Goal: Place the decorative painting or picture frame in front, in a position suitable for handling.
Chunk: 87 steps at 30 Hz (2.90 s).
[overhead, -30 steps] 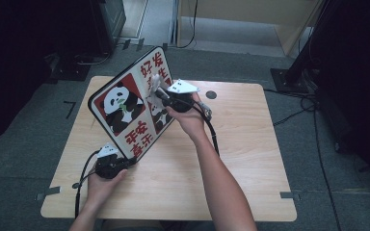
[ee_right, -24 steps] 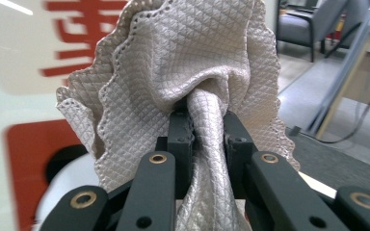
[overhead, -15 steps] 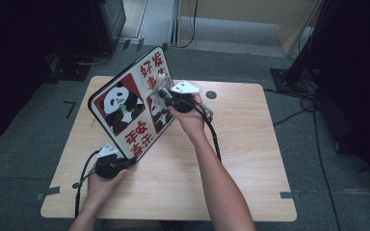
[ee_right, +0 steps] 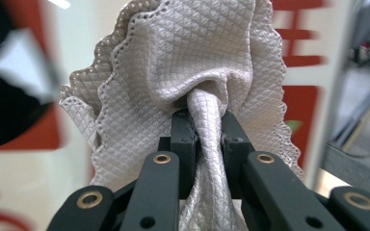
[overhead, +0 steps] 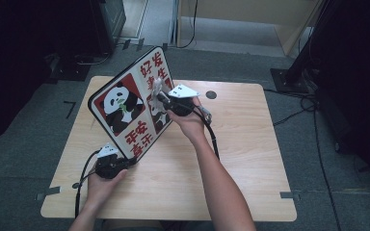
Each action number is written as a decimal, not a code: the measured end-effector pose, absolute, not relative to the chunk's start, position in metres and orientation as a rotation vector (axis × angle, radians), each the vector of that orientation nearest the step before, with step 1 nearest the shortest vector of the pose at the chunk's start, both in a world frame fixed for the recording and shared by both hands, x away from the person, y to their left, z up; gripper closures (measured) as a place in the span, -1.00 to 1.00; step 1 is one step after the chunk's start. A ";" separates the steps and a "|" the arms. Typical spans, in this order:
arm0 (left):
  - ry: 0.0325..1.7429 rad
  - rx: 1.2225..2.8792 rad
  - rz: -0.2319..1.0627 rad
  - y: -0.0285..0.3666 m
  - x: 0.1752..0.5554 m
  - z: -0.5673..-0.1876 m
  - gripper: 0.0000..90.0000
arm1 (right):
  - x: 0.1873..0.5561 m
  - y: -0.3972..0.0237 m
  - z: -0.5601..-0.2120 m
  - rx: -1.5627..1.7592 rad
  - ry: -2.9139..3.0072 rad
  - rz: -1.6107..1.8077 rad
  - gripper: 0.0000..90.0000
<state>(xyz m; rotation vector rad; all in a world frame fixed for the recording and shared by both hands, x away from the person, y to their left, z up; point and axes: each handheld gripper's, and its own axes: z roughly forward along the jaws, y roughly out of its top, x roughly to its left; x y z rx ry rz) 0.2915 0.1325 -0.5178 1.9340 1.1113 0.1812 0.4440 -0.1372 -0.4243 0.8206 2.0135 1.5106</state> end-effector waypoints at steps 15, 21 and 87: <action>1.115 1.932 0.182 0.132 0.292 -0.518 0.77 | 0.448 -0.136 -0.424 0.884 1.987 1.529 0.74; 1.115 1.935 0.183 0.132 0.291 -0.518 0.77 | 0.423 -0.122 -0.426 0.746 2.050 1.598 0.75; 1.114 1.932 0.179 0.132 0.292 -0.518 0.77 | 0.417 -0.130 -0.458 0.815 2.157 1.462 0.76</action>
